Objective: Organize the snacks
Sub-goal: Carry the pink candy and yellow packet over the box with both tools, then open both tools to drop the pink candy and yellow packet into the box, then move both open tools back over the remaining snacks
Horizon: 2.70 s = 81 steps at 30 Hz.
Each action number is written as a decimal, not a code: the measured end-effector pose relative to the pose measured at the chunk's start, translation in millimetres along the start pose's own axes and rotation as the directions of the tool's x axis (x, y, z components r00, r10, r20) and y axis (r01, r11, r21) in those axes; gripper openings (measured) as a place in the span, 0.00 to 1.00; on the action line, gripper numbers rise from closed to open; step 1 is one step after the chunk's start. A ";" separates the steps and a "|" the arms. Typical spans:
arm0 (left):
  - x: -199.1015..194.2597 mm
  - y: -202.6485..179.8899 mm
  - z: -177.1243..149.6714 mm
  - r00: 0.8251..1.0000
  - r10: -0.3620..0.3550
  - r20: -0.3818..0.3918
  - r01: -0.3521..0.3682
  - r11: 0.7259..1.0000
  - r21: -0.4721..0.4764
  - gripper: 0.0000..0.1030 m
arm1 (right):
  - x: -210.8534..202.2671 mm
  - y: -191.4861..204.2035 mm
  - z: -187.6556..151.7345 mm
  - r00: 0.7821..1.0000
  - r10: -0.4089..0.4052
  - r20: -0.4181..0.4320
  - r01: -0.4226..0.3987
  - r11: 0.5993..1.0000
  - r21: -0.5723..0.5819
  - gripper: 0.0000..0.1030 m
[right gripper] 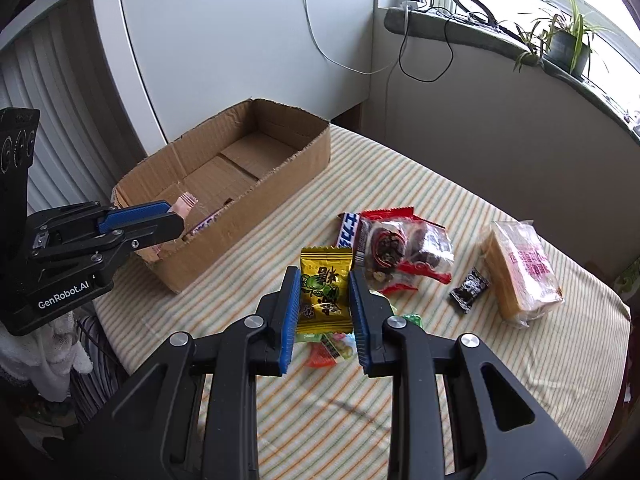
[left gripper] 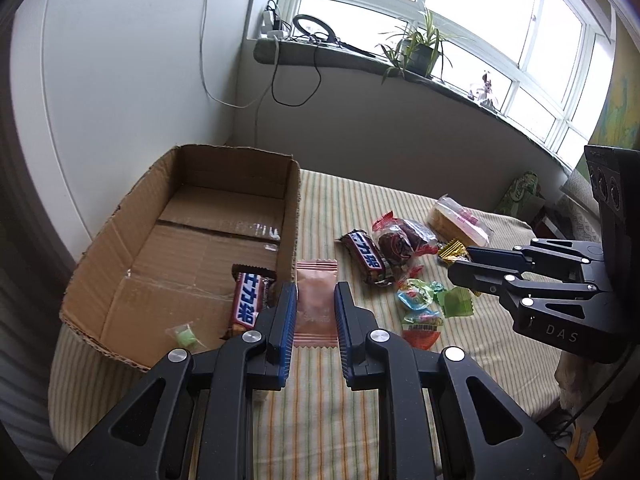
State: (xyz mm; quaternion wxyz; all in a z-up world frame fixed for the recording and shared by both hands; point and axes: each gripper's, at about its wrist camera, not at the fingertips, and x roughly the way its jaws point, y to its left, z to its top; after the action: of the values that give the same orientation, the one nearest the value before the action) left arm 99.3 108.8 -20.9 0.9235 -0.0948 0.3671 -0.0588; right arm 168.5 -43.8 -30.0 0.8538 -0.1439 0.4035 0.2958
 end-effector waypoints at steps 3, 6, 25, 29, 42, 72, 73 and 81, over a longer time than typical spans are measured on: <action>-3.2 12.0 0.1 1.000 0.010 0.009 -0.009 1.000 -0.020 0.17 | 6.7 16.6 11.2 1.000 0.012 0.003 -0.012 1.000 -0.024 0.25; -6.2 22.2 0.4 1.000 0.020 0.017 -0.019 0.999 -0.032 0.17 | 13.5 31.8 20.9 1.000 0.024 0.008 -0.024 0.999 -0.039 0.25; -13.7 81.5 1.5 0.996 0.085 0.039 -0.081 0.992 -0.099 0.17 | 59.4 100.0 59.8 0.996 0.083 -0.027 -0.085 0.989 -0.117 0.25; -12.9 87.8 1.2 0.995 0.088 0.040 -0.083 0.990 -0.111 0.17 | 67.2 102.0 61.4 0.995 0.087 -0.043 -0.091 0.989 -0.118 0.25; -11.1 90.5 3.3 0.994 0.098 0.041 -0.093 0.989 -0.111 0.18 | 74.4 107.6 63.3 0.995 0.087 -0.047 -0.092 0.987 -0.132 0.25; -35.3 48.3 0.2 0.994 0.083 0.071 -0.076 0.993 -0.093 0.24 | -23.3 19.9 5.6 0.998 -0.018 0.053 0.018 1.000 0.006 0.58; -35.2 44.0 -0.3 0.995 0.075 0.070 -0.069 0.994 -0.089 0.25 | -29.2 11.3 -0.2 0.998 -0.027 0.053 0.026 0.999 0.020 0.58; -23.9 1.2 -4.7 0.999 0.009 0.047 -0.007 0.999 -0.044 0.41 | -51.0 -47.1 -51.6 0.995 -0.100 0.004 0.099 0.992 0.079 0.70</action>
State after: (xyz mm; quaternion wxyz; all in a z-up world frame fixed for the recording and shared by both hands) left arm 78.8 113.6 -8.5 0.9297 -0.1151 0.3470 -0.0448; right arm 141.2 -125.6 -22.8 0.8742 -0.1289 0.4036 0.2373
